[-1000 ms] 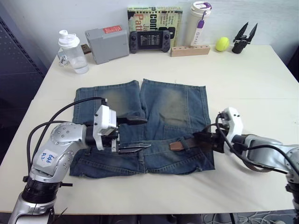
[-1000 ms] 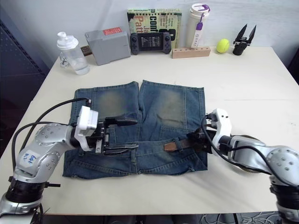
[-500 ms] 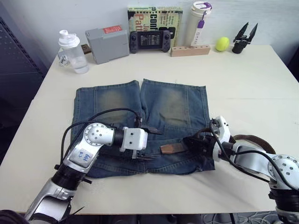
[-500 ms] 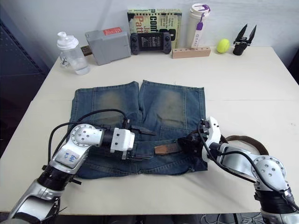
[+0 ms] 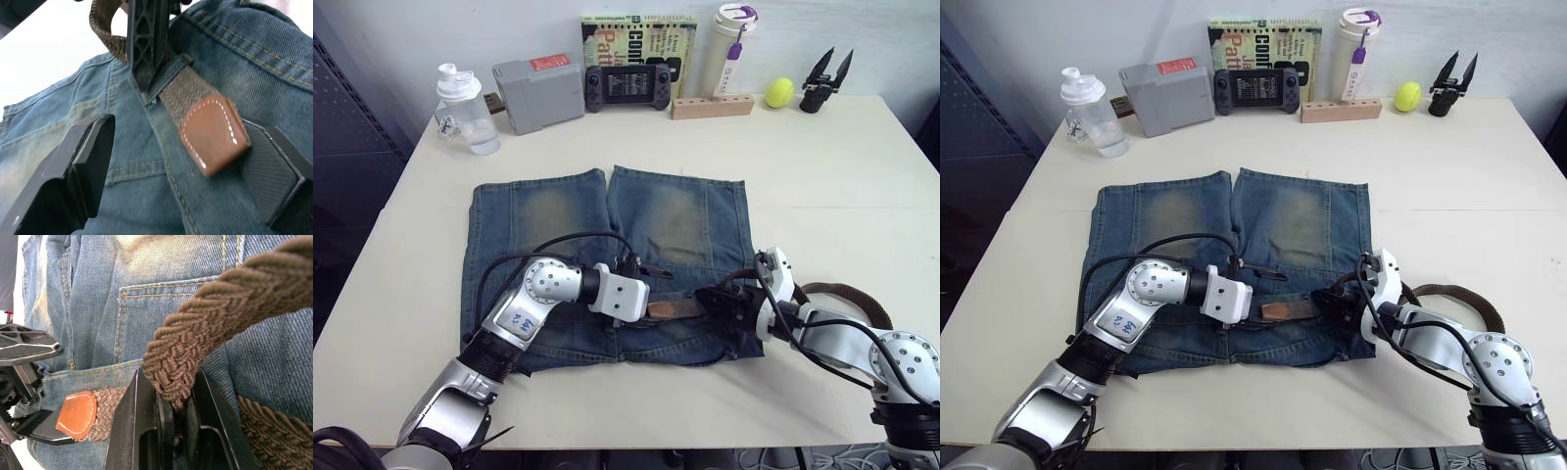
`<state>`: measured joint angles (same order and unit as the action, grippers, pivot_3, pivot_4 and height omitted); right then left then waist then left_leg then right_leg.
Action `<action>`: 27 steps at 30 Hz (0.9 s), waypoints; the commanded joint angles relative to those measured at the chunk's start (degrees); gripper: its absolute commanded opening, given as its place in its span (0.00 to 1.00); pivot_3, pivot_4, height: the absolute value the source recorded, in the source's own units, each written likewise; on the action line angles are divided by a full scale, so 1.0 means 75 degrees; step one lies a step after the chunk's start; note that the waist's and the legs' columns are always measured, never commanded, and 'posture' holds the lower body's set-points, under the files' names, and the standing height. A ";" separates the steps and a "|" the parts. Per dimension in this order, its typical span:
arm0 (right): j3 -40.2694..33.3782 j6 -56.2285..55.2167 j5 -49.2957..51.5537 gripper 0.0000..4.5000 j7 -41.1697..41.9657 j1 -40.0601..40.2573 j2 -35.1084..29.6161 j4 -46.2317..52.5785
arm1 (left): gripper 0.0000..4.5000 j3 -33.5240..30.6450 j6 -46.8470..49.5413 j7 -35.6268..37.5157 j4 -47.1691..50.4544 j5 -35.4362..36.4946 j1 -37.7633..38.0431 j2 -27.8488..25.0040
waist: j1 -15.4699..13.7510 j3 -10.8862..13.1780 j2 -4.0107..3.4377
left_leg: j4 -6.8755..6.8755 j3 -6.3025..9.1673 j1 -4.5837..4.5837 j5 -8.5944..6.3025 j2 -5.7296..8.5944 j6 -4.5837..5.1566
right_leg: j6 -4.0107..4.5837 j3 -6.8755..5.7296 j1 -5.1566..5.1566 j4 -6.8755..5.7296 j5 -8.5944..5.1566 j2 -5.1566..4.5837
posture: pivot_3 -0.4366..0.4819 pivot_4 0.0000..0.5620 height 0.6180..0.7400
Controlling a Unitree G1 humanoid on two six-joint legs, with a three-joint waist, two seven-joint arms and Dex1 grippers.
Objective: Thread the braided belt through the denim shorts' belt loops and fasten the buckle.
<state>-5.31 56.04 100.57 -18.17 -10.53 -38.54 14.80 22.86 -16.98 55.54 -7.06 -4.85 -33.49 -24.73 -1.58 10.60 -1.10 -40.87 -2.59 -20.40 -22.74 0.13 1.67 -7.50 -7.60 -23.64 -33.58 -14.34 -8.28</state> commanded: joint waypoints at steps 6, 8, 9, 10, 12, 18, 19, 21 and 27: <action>-0.0030 -0.0050 -0.0006 0.00 -0.0005 0.0074 0.0064 0.0117 | 0.70 -0.0003 -0.0183 0.0079 -0.0082 0.0030 -0.0069 0.0009 | -0.0001 0.0000 0.0000 | -0.0002 0.0002 0.0000 0.0000 -0.0004 0.0001 | 0.0000 -0.0001 0.0001 -0.0003 0.0000 -0.0005 | 0.48 0.27 0.88; -0.0039 -0.0063 0.0008 0.00 -0.0020 0.0084 0.0051 0.0146 | 0.58 0.0038 -0.0198 0.0067 -0.0073 -0.0066 -0.0094 0.0010 | -0.0001 0.0000 0.0000 | -0.0002 0.0002 0.0000 0.0000 -0.0004 0.0001 | 0.0000 -0.0001 0.0001 -0.0003 0.0000 -0.0005 | 0.48 0.27 0.88; -0.0045 -0.0071 0.0022 0.00 -0.0030 0.0086 0.0046 0.0162 | 0.43 0.0063 -0.0200 0.0055 -0.0072 -0.0127 -0.0111 0.0007 | -0.0002 0.0000 0.0000 | -0.0002 0.0002 0.0000 0.0000 -0.0004 0.0001 | 0.0000 -0.0001 0.0001 -0.0002 0.0000 -0.0005 | 0.48 0.27 0.88; -0.0055 -0.0081 0.0040 0.00 -0.0040 0.0086 0.0037 0.0174 | 0.39 0.0087 -0.0204 0.0044 -0.0074 -0.0185 -0.0129 0.0002 | -0.0003 0.0000 0.0000 | -0.0002 0.0003 -0.0001 0.0000 -0.0004 0.0002 | 0.0000 -0.0002 0.0001 -0.0002 0.0000 -0.0005 | 0.48 0.27 0.88; -0.0069 -0.0103 0.0057 0.00 -0.0051 0.0083 0.0031 0.0190 | 0.21 0.0127 -0.0211 0.0045 -0.0080 -0.0274 -0.0157 -0.0023 | -0.0001 0.0000 0.0000 | -0.0001 0.0002 -0.0001 0.0000 -0.0003 0.0002 | 0.0000 -0.0001 0.0001 -0.0002 0.0000 -0.0005 | 0.48 0.27 0.88; -0.0204 -0.0213 0.0113 0.00 -0.0086 0.0083 -0.0001 0.0213 | 0.15 0.0277 -0.0364 0.0196 0.0099 -0.0386 -0.0234 -0.0047 | 0.0001 0.0000 0.0000 | -0.0002 0.0002 -0.0001 -0.0001 -0.0003 0.0003 | 0.0000 -0.0002 0.0001 -0.0001 0.0000 -0.0005 | 0.48 0.27 0.88; -0.0231 -0.0231 0.0136 0.00 -0.0097 0.0082 -0.0009 0.0223 | 0.15 0.0288 -0.0371 0.0216 0.0133 -0.0401 -0.0232 -0.0057 | 0.0001 0.0000 0.0000 | -0.0002 0.0002 -0.0001 -0.0001 -0.0003 0.0003 | 0.0000 -0.0002 0.0001 -0.0001 0.0000 -0.0005 | 0.48 0.27 0.88; -0.0317 -0.0270 0.0204 0.00 -0.0132 0.0063 -0.0050 0.0224 | 0.15 0.0319 -0.0424 0.0207 0.0146 -0.0491 -0.0267 -0.0072 | 0.0001 0.0000 0.0000 | -0.0002 0.0002 -0.0001 -0.0001 -0.0003 0.0003 | 0.0000 -0.0002 0.0001 -0.0002 0.0000 -0.0005 | 0.48 0.27 0.88; -0.0859 -0.0323 0.0793 0.46 -0.0104 0.0208 -0.0422 0.0433 | 0.14 0.0366 -0.0500 0.0142 0.0146 -0.0655 -0.0327 -0.0056 | -0.0004 0.0000 0.0000 | -0.0002 0.0002 -0.0001 -0.0001 -0.0003 0.0003 | 0.0000 -0.0002 0.0001 -0.0001 0.0000 -0.0006 | 0.48 0.27 0.88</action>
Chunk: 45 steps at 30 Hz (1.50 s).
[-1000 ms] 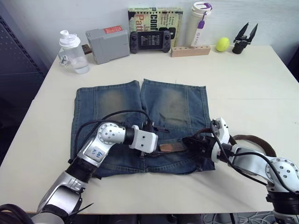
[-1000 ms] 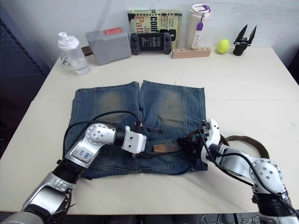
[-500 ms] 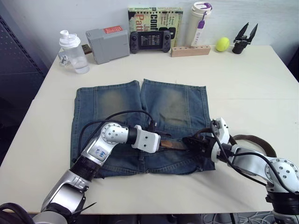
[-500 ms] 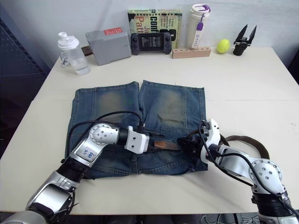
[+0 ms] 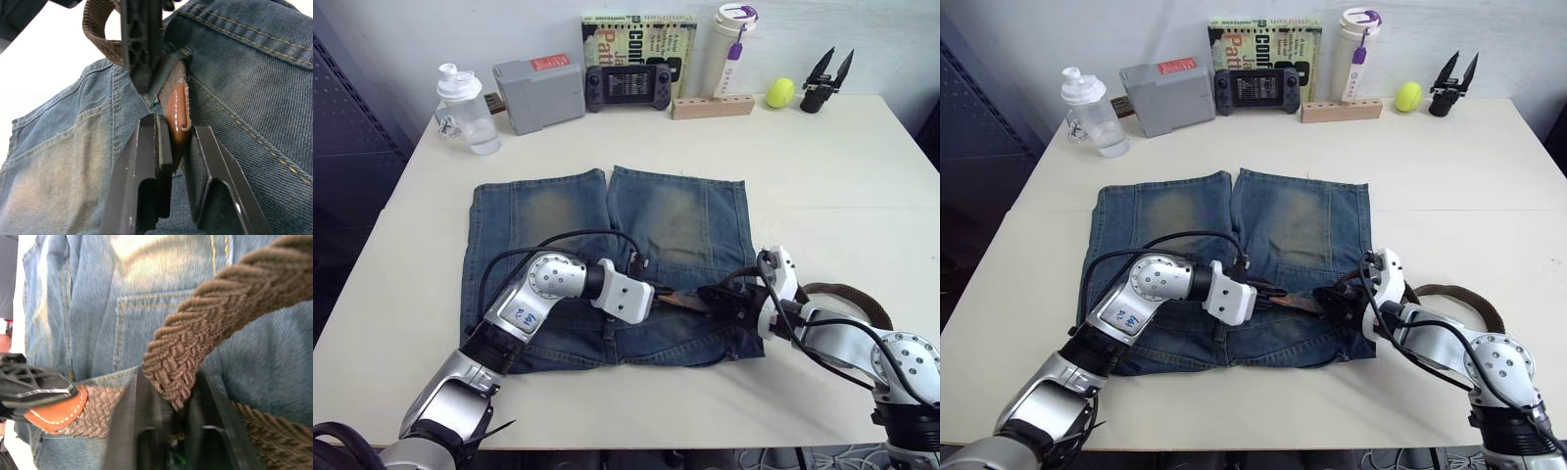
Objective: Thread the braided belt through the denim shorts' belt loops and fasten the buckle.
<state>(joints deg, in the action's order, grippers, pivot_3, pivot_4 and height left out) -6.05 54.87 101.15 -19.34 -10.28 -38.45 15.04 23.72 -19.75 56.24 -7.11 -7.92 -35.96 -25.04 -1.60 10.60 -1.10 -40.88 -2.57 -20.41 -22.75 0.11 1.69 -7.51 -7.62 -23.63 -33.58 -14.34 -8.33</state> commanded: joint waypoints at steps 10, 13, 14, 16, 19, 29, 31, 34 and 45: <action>-0.2627 0.0970 -0.1181 0.99 0.4601 0.1968 -0.2689 0.2686 | 0.14 0.0164 -0.0067 -0.0011 0.0142 -0.0151 -0.0190 0.0156 | -0.0066 0.0000 0.0004 | -0.0006 0.0001 -0.0003 -0.0003 0.0000 0.0012 | -0.0003 0.0000 0.0003 0.0001 0.0002 -0.0008 | 0.48 0.27 0.88; -0.2786 0.0473 -0.2404 0.99 0.6000 0.2513 -0.2808 0.3323 | 0.14 0.0167 -0.0060 -0.0015 0.0143 -0.0162 -0.0198 0.0168 | -0.0157 0.0002 0.0009 | -0.0009 0.0019 -0.0004 -0.0006 0.0008 0.0016 | -0.0006 0.0001 0.0003 0.0005 0.0003 -0.0008 | 0.48 0.27 0.88; -0.2817 0.0288 -0.2698 0.99 0.6310 0.2634 -0.2760 0.3403 | 0.14 0.0166 -0.0058 -0.0017 0.0148 -0.0165 -0.0197 0.0168 | -0.0176 0.0003 0.0013 | -0.0012 0.0026 -0.0003 -0.0006 0.0009 0.0017 | -0.0008 0.0001 0.0005 0.0006 0.0004 -0.0007 | 0.48 0.27 0.88; -0.2752 -0.0133 -0.3549 0.99 0.6954 0.2917 -0.2811 0.3710 | 0.14 0.0149 -0.0041 -0.0034 0.0154 -0.0158 -0.0192 0.0171 | -0.0195 0.0004 0.0015 | -0.0020 0.0036 -0.0003 -0.0009 0.0016 0.0022 | -0.0016 0.0007 0.0010 0.0007 0.0009 -0.0008 | 0.48 0.27 0.88; -0.1457 -0.1713 -0.6880 0.99 0.7492 0.3405 -0.3602 0.4243 | 0.14 0.0106 0.0052 -0.0043 0.0248 -0.0106 -0.0148 0.0162 | -0.0211 0.0004 0.0015 | -0.0025 0.0039 -0.0003 -0.0011 0.0028 0.0025 | -0.0019 0.0009 0.0011 0.0006 0.0011 -0.0010 | 0.48 0.27 0.88; 0.1232 -0.5244 -1.2535 0.99 0.7499 0.3585 -0.3859 0.3321 | 0.14 0.0061 0.0267 -0.0012 0.0390 0.0014 -0.0117 0.0168 | -0.0189 0.0004 0.0017 | -0.0029 0.0030 -0.0001 -0.0009 0.0038 0.0021 | -0.0020 0.0001 0.0018 0.0008 0.0011 -0.0007 | 0.48 0.27 0.88; 0.1491 -0.5437 -1.3112 0.94 0.7383 0.3465 -0.3609 0.3068 | 0.14 0.0060 0.0294 -0.0032 0.0404 -0.0001 -0.0149 0.0189 | -0.0177 0.0001 0.0023 | -0.0028 0.0030 0.0002 -0.0008 0.0034 0.0019 | -0.0020 0.0000 0.0020 0.0008 0.0011 -0.0006 | 0.48 0.27 0.88; 0.1708 -0.5357 -1.3614 0.68 0.7201 0.3381 -0.3163 0.2712 | 0.14 0.0047 0.0311 -0.0071 0.0441 -0.0043 -0.0235 0.0223 | -0.0160 -0.0017 0.0057 | -0.0027 0.0030 0.0007 -0.0005 0.0028 0.0010 | -0.0019 -0.0006 0.0030 0.0011 0.0011 0.0004 | 0.48 0.27 0.88; 0.1268 -0.4765 -1.4293 0.00 0.7087 0.2839 -0.2365 0.1606 | 0.14 0.0160 -0.0144 -0.0603 0.0511 -0.0846 -0.0522 0.0256 | -0.0202 -0.0022 0.0066 | -0.0039 0.0036 0.0018 -0.0005 0.0030 0.0009 | -0.0019 -0.0001 0.0051 0.0011 0.0011 0.0003 | 0.48 0.27 0.88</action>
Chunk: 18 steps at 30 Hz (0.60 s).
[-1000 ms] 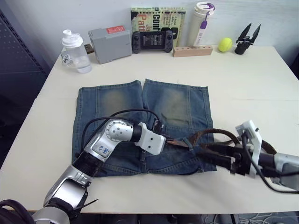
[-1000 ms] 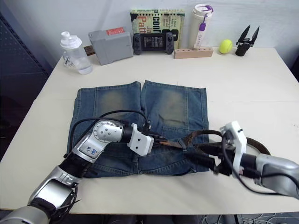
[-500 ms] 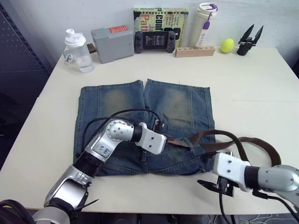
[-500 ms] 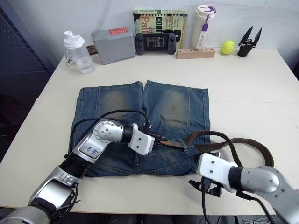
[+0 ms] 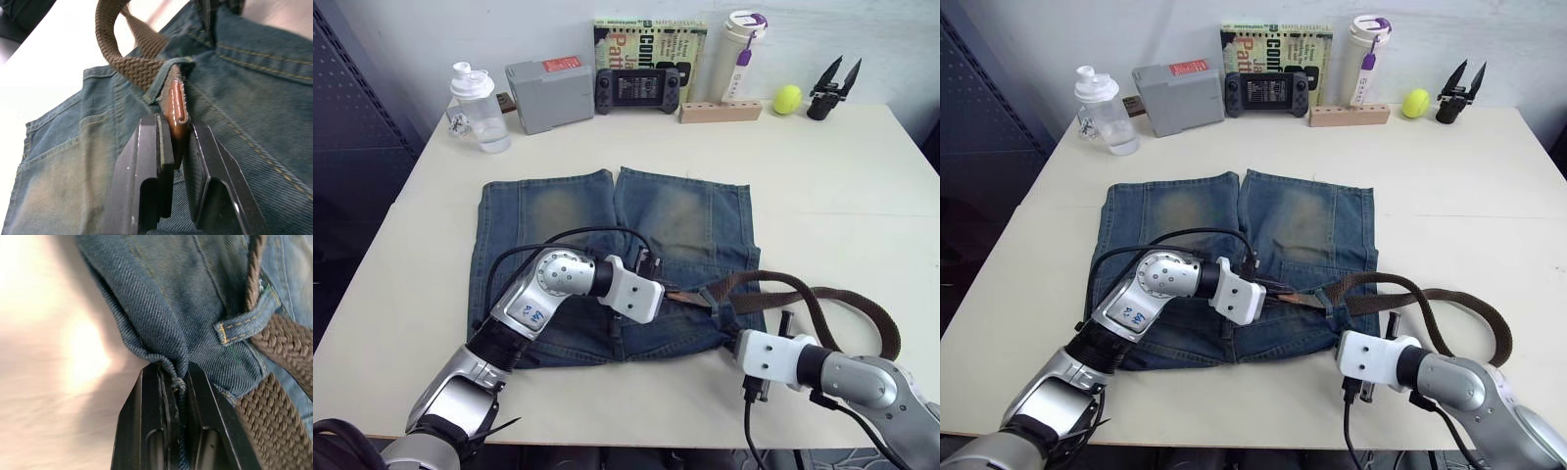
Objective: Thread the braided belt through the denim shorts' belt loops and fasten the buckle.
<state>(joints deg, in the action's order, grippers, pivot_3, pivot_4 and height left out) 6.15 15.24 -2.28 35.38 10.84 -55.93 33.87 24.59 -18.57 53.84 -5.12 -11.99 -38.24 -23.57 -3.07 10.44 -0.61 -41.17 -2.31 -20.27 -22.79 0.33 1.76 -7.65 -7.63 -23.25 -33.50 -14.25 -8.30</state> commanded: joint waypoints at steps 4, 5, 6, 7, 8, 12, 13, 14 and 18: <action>-0.0747 0.0632 -0.0719 0.00 -0.0380 -0.0130 -0.0120 -0.1665 | 0.14 0.0014 -0.0560 -0.0476 0.0245 -0.0474 -0.0273 0.0016 | -0.0046 -0.0001 0.0001 | -0.0004 -0.0007 0.0000 0.0001 0.0000 0.0002 | -0.0001 -0.0008 0.0009 0.0000 0.0000 -0.0010 | 0.48 0.27 0.88; -0.0830 0.0664 -0.0811 0.00 -0.0427 -0.0174 -0.0168 -0.1891 | 0.14 0.0017 -0.0629 -0.0512 0.0257 -0.0531 -0.0277 -0.0017 | -0.0055 -0.0001 0.0001 | -0.0005 -0.0005 0.0001 0.0001 -0.0001 0.0003 | -0.0001 -0.0012 0.0014 0.0000 0.0001 -0.0012 | 0.48 0.27 0.88; -0.0931 0.0769 -0.0824 0.00 -0.0439 -0.0223 -0.0166 -0.2049 | 0.14 0.0017 -0.0687 -0.0549 0.0268 -0.0581 -0.0277 -0.0038 | -0.0067 -0.0001 0.0001 | -0.0005 -0.0005 0.0000 0.0001 0.0000 0.0003 | -0.0001 -0.0013 0.0014 0.0001 0.0001 -0.0012 | 0.48 0.27 0.88; -0.0999 0.0879 -0.0878 0.00 -0.0445 -0.0277 -0.0185 -0.2173 | 0.14 0.0003 -0.0768 -0.0616 0.0277 -0.0642 -0.0278 -0.0051 | -0.0086 -0.0001 0.0001 | -0.0006 -0.0005 -0.0001 0.0002 0.0001 0.0003 | -0.0001 -0.0014 0.0014 0.0000 0.0001 -0.0013 | 0.48 0.27 0.88; -0.1038 0.0955 -0.0921 0.00 -0.0425 -0.0304 -0.0197 -0.2249 | 0.14 -0.0020 -0.0842 -0.0709 0.0281 -0.0711 -0.0287 -0.0048 | -0.0105 -0.0001 0.0001 | -0.0007 -0.0005 0.0000 0.0002 0.0001 0.0004 | -0.0002 -0.0014 0.0018 0.0000 0.0001 -0.0013 | 0.48 0.27 0.88; -0.1157 0.1350 -0.1043 0.00 -0.0386 -0.0353 -0.0115 -0.2352 | 0.14 -0.0134 -0.1172 -0.1158 0.0252 -0.0970 -0.0348 -0.0043 | -0.0193 -0.0002 0.0002 | -0.0014 0.0003 0.0001 0.0002 0.0000 0.0007 | -0.0004 -0.0019 0.0030 0.0003 0.0002 -0.0018 | 0.48 0.27 0.88; -0.1161 0.1368 -0.1088 0.00 -0.0375 -0.0355 -0.0110 -0.2354 | 0.14 -0.0159 -0.1249 -0.1270 0.0235 -0.1009 -0.0353 -0.0038 | -0.0199 -0.0002 0.0002 | -0.0015 0.0006 0.0001 0.0003 0.0000 0.0009 | -0.0006 -0.0021 0.0034 0.0005 0.0003 -0.0020 | 0.48 0.27 0.88; -0.1184 0.1464 -0.1100 0.00 -0.0388 -0.0390 -0.0062 -0.2335 | 0.14 -0.0177 -0.1339 -0.1346 0.0210 -0.1011 -0.0334 -0.0059 | -0.0200 -0.0001 0.0003 | -0.0015 0.0009 0.0003 0.0003 -0.0001 0.0009 | -0.0007 -0.0022 0.0039 0.0006 0.0004 -0.0022 | 0.48 0.27 0.88; -0.1225 0.1502 -0.1150 0.00 -0.0383 -0.0440 0.0000 -0.2347 | 0.14 -0.0188 -0.1513 -0.1460 0.0192 -0.0990 -0.0182 -0.0182 | -0.0195 -0.0002 0.0002 | -0.0015 0.0017 0.0009 0.0003 0.0000 0.0010 | -0.0007 -0.0028 0.0049 0.0009 0.0004 -0.0023 | 0.48 0.27 0.88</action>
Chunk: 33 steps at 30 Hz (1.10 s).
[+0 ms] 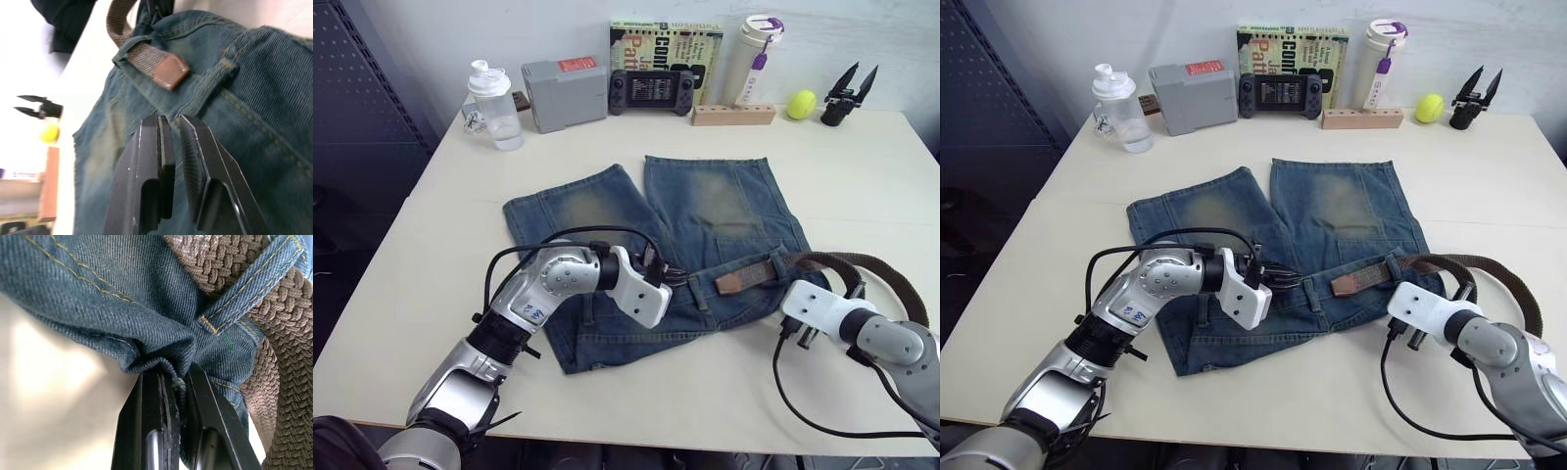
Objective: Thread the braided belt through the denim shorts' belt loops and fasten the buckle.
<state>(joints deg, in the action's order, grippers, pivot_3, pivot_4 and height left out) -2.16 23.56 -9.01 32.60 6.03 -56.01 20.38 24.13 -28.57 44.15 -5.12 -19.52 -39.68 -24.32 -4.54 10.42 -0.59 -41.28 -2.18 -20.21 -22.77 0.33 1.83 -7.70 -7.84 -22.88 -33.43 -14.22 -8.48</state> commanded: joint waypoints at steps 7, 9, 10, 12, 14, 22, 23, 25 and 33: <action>-0.0187 0.0039 -0.0064 0.00 0.0214 0.0295 0.0101 -0.0309 | 0.14 -0.0188 0.0218 -0.0171 0.0289 0.0627 0.0191 0.0230 | 0.0001 0.0000 0.0000 | 0.0001 0.0004 0.0000 0.0000 0.0001 0.0000 | 0.0000 -0.0006 0.0005 0.0003 0.0000 0.0000 | 0.48 0.27 0.88; -0.0156 -0.0146 -0.0041 0.00 0.0288 0.0331 0.0100 -0.0248 | 0.14 -0.0241 0.0635 0.0026 0.0245 0.1259 0.0162 0.0572 | -0.0003 0.0000 0.0000 | 0.0000 0.0010 -0.0001 0.0000 0.0000 0.0000 | 0.0000 -0.0010 0.0005 0.0003 0.0000 0.0000 | 0.48 0.27 0.88; -0.0159 -0.0224 -0.0011 0.00 0.0319 0.0329 0.0112 -0.0226 | 0.14 -0.0293 0.0975 0.0139 0.0229 0.1665 0.0135 0.0795 | 0.0000 0.0000 0.0000 | 0.0000 0.0011 -0.0003 0.0000 0.0000 0.0000 | -0.0001 -0.0010 0.0005 0.0004 0.0000 0.0000 | 0.48 0.27 0.88; -0.0181 -0.0287 0.0028 0.00 0.0370 0.0312 0.0146 -0.0196 | 0.14 -0.0469 0.1818 0.0307 0.0229 0.2469 0.0068 0.1251 | 0.0010 0.0000 0.0000 | 0.0001 0.0010 -0.0002 0.0000 0.0000 0.0000 | -0.0001 -0.0010 0.0006 0.0004 0.0000 0.0000 | 0.48 0.27 0.88; -0.0186 -0.0352 0.0073 0.00 0.0436 0.0298 0.0180 -0.0181 | 0.20 -0.0623 0.2874 0.0471 0.0103 0.3081 -0.0060 0.1645 | 0.0028 0.0000 0.0000 | 0.0001 0.0010 -0.0001 0.0000 0.0001 0.0000 | -0.0001 -0.0011 0.0006 0.0004 0.0000 0.0003 | 0.48 0.27 0.88; -0.0378 -0.0065 0.0516 0.00 0.0823 0.0200 0.0449 0.0037 | 0.87 -0.0909 0.5340 0.0679 -0.0682 0.3947 -0.0515 0.2278 | 0.0090 0.0000 0.0000 | 0.0012 0.0007 0.0004 0.0000 0.0009 -0.0002 | 0.0000 -0.0013 0.0007 0.0009 0.0000 0.0020 | 0.48 0.27 0.88; -0.0539 -0.0010 0.0641 0.00 0.0859 0.0182 0.0502 0.0091 | 0.96 -0.0971 0.5401 0.0695 -0.0537 0.3991 -0.0456 0.2223 | 0.0099 0.0000 0.0000 | 0.0013 0.0007 0.0004 0.0000 0.0006 -0.0003 | 0.0000 -0.0013 0.0007 0.0012 0.0000 0.0023 | 0.48 0.27 0.88; -0.0966 -0.0017 0.0956 0.10 0.0993 0.0153 0.0537 0.0197 | 1.00 -0.1087 0.5548 0.0794 0.0018 0.4070 -0.0128 0.1922 | 0.0100 0.0001 -0.0001 | 0.0014 0.0008 0.0003 0.0000 0.0004 -0.0004 | 0.0001 -0.0013 0.0006 0.0013 -0.0001 0.0024 | 0.48 0.27 0.88; -0.2925 0.2654 0.3780 0.87 0.1727 -0.0595 0.0858 0.1058 | 1.00 -0.1832 0.6230 0.0300 0.2059 0.4132 0.1229 0.0834 | 0.0240 0.0015 -0.0028 | 0.0018 0.0024 0.0008 -0.0001 -0.0028 -0.0008 | 0.0001 0.0000 0.0005 0.0016 -0.0001 0.0021 | 0.48 0.27 0.88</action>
<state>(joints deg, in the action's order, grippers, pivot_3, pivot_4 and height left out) -18.90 37.00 13.02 44.43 3.49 -49.16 25.21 12.91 17.70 48.15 5.20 10.83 -31.03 -16.97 -2.74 10.54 -0.80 -41.15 -1.92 -20.13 -22.78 0.09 1.77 -7.69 -7.82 -22.84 -33.32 -14.23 -8.33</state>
